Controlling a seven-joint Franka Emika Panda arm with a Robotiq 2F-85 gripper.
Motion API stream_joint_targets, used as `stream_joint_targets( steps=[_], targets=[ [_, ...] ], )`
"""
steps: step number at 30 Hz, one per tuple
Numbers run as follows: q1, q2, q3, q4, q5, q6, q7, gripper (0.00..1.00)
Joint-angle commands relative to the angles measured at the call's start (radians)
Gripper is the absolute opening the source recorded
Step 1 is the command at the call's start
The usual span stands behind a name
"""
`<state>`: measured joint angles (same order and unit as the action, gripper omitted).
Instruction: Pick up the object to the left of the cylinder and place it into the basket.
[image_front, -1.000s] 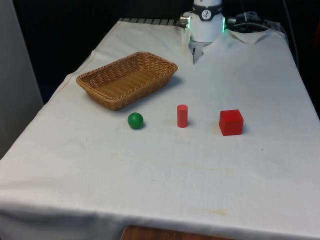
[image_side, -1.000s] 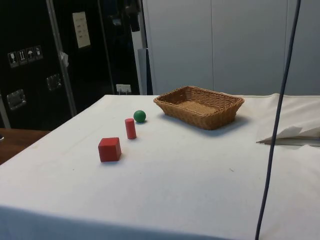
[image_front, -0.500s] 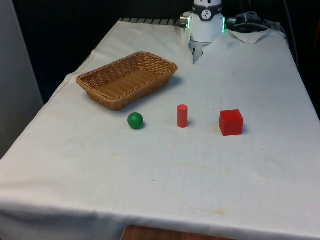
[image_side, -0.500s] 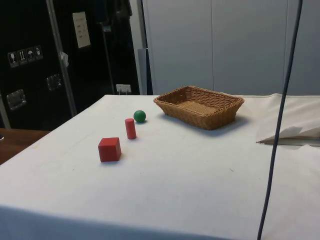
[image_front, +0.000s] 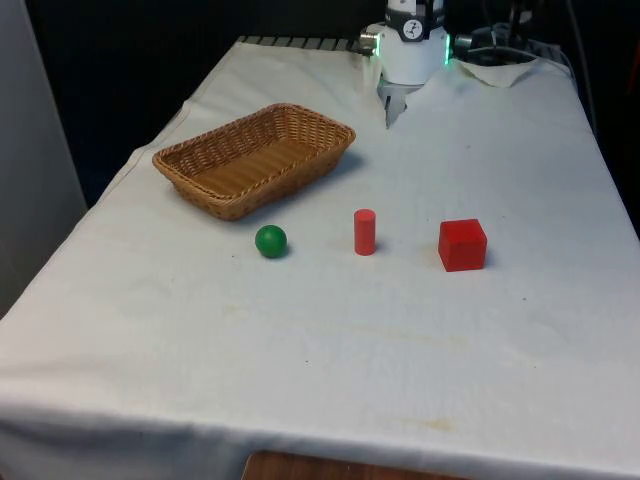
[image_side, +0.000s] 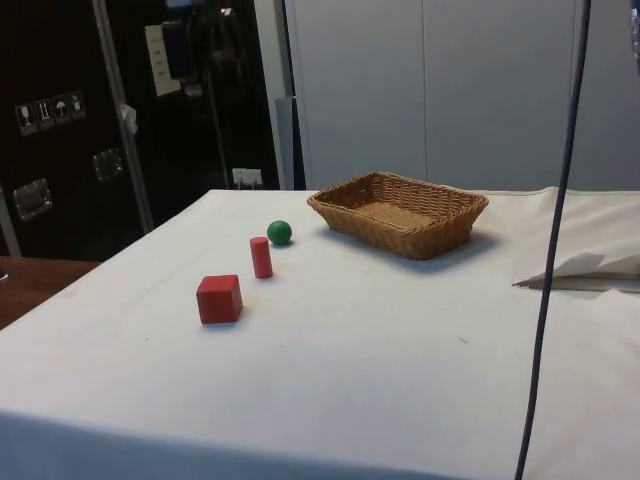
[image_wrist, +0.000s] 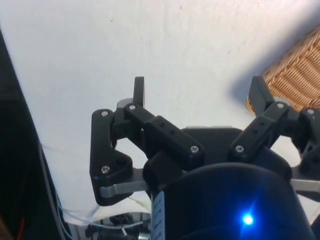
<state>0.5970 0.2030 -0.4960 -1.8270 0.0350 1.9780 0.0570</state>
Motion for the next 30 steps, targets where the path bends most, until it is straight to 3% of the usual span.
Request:
stream_joint_targets(
  steps=[1,16,17,20,26,27,28,30],
  targets=[
    [-0.001,0.005,0.0,-0.003,0.001,0.009,-0.001,1.0],
    [-0.004,0.061,0.003,-0.06,-0.002,0.162,-0.022,1.0],
    [-0.006,0.064,0.002,-0.049,0.0,0.138,-0.021,1.0],
    [-0.002,0.059,0.009,-0.082,-0.006,0.202,-0.02,1.0],
    [-0.001,0.056,0.021,-0.122,-0.009,0.263,-0.019,1.0],
    [-0.006,0.064,0.022,-0.107,-0.002,0.239,-0.022,1.0],
    [-0.001,0.055,0.023,-0.13,-0.008,0.273,-0.02,1.0],
    [-0.003,0.056,0.031,-0.152,-0.004,0.3,-0.022,1.0]
  ],
)
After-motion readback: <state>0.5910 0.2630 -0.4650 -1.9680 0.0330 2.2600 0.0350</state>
